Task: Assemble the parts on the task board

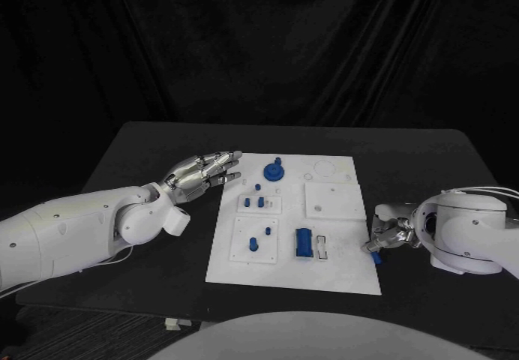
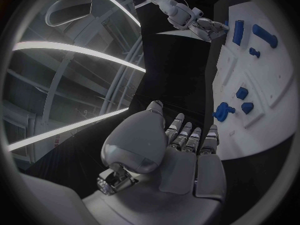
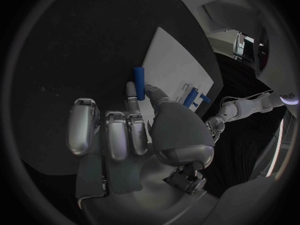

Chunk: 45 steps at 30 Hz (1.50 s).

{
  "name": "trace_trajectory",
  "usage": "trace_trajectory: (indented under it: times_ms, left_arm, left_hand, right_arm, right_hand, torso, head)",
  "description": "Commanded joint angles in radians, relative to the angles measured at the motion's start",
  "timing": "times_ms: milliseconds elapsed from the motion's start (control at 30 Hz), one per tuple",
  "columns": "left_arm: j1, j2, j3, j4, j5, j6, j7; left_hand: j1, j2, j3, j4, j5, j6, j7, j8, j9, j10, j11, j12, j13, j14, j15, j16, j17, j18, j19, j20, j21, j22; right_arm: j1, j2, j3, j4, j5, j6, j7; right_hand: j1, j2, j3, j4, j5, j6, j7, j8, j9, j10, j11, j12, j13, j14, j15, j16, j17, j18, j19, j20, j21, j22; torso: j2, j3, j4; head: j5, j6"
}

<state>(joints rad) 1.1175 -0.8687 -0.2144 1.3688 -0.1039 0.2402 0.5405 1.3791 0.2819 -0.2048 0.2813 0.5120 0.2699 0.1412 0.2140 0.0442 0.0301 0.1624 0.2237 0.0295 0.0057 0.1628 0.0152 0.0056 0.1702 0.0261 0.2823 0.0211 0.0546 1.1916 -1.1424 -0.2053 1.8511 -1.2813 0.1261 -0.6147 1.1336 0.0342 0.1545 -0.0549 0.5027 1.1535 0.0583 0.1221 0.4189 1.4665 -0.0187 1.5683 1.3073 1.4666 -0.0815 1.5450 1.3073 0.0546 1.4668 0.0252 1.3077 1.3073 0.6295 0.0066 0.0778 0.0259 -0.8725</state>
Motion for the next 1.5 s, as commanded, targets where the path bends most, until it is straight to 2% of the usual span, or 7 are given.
trace_trajectory:
  times_ms: [33,433,733,867,967,1267,1500]
  left_arm:
    - [-0.002,0.001,0.001,0.0,-0.001,0.015,0.009]
    - [-0.003,0.005,0.001,-0.005,-0.001,0.015,0.005]
    - [-0.003,0.004,0.001,-0.003,-0.001,0.017,0.004]
    - [-0.003,0.002,0.001,-0.002,-0.001,0.018,0.005]
    - [-0.003,0.001,0.001,-0.001,-0.001,0.021,0.005]
    - [-0.003,0.0,0.001,-0.002,-0.001,0.025,0.006]
    - [-0.003,0.002,0.001,-0.004,-0.001,0.028,0.003]
  left_hand:
    - [0.01,-0.003,0.004,0.0,0.005,0.006,0.025,0.0,0.001,-0.001,0.006,0.005,0.002,0.0,0.005,0.006,0.001,0.01,0.003,0.005,0.003,0.002]
    - [0.012,-0.003,0.005,0.0,0.006,0.007,0.024,0.001,0.001,-0.001,0.006,0.007,0.002,0.0,0.005,0.007,0.001,0.009,0.003,0.005,0.003,0.002]
    - [0.014,-0.003,0.007,0.0,0.007,0.008,0.025,0.001,0.001,-0.001,0.006,0.007,0.002,0.0,0.004,0.007,0.001,0.009,0.003,0.005,0.003,0.001]
    - [0.017,-0.003,0.009,-0.001,0.01,0.007,0.025,0.0,0.001,-0.001,0.006,0.007,0.002,0.0,0.004,0.007,0.001,0.009,0.003,0.005,0.003,0.001]
    - [0.018,-0.003,0.009,-0.002,0.011,0.007,0.025,0.0,0.001,-0.001,0.006,0.007,0.002,0.0,0.004,0.007,0.001,0.009,0.003,0.005,0.003,0.001]
    - [0.019,-0.003,0.01,-0.002,0.013,0.006,0.025,-0.001,0.001,-0.001,0.007,0.007,0.002,0.0,0.005,0.006,0.001,0.009,0.003,0.005,0.003,0.001]
    - [0.021,-0.002,0.012,-0.003,0.014,0.005,0.024,-0.001,0.001,-0.001,0.007,0.007,0.002,0.0,0.005,0.006,0.001,0.009,0.003,0.005,0.003,0.001]
  right_arm:
    - [-0.002,-0.018,-0.003,0.007,0.041,-0.029,-0.014]
    - [0.089,-0.053,-0.003,0.04,0.184,-0.045,-0.013]
    - [0.112,-0.002,-0.003,0.033,0.317,-0.09,-0.007]
    - [0.102,0.022,-0.003,0.027,0.349,-0.131,-0.003]
    - [0.084,0.035,-0.003,0.024,0.36,-0.167,0.006]
    - [0.019,0.073,-0.003,0.011,0.371,-0.243,0.041]
    - [-0.002,0.098,-0.003,-0.004,0.372,-0.282,0.067]
  right_hand:
    - [-0.012,0.002,0.241,-0.233,0.001,0.007,0.002,0.004,0.003,0.104,0.004,0.003,0.263,0.086,0.003,-0.003,0.164,0.003,0.022,0.006,-0.004,0.187]
    - [-0.023,0.0,0.255,-0.23,-0.001,0.008,0.002,0.008,0.009,0.104,0.002,0.003,0.263,0.085,0.002,-0.003,0.162,0.006,0.019,0.005,-0.015,0.184]
    - [-0.031,0.004,0.269,-0.226,-0.008,0.0,0.002,0.01,0.016,0.104,0.003,0.003,0.263,0.085,0.002,-0.004,0.158,0.008,0.015,0.005,-0.026,0.18]
    - [-0.035,0.006,0.274,-0.225,-0.011,-0.004,0.003,0.011,0.02,0.104,0.003,0.003,0.263,0.084,0.002,-0.006,0.153,0.01,0.012,0.005,-0.034,0.178]
    - [-0.046,0.004,0.279,-0.22,-0.057,-0.011,0.0,0.024,0.043,0.104,0.001,0.003,0.263,0.084,0.001,-0.006,0.152,0.011,0.009,0.005,-0.04,0.176]
    - [-0.053,0.006,0.279,-0.214,-0.059,-0.025,0.001,0.029,0.051,0.104,0.002,0.003,0.263,0.082,0.001,-0.008,0.147,0.014,0.004,0.004,-0.057,0.171]
    - [-0.069,0.01,0.276,-0.197,-0.056,-0.042,0.001,0.04,0.064,0.104,0.001,0.003,0.263,0.081,0.001,-0.01,0.141,0.016,0.001,0.004,-0.064,0.169]
  torso:
    - [-0.001,-0.0001,-0.0001]
    - [0.0,-0.0008,0.0003]
    - [0.001,-0.0006,0.0012]
    - [0.0,-0.0006,0.0005]
    - [0.0,-0.0003,0.0002]
    - [0.0,-0.0001,0.0]
    - [0.0,-0.0002,-0.0003]
  head:
    - [0.004,0.0]
    - [0.001,0.0]
    - [0.002,0.0]
    - [-0.001,0.0]
    - [-0.007,0.0]
    - [-0.009,0.0]
    - [-0.012,0.0]
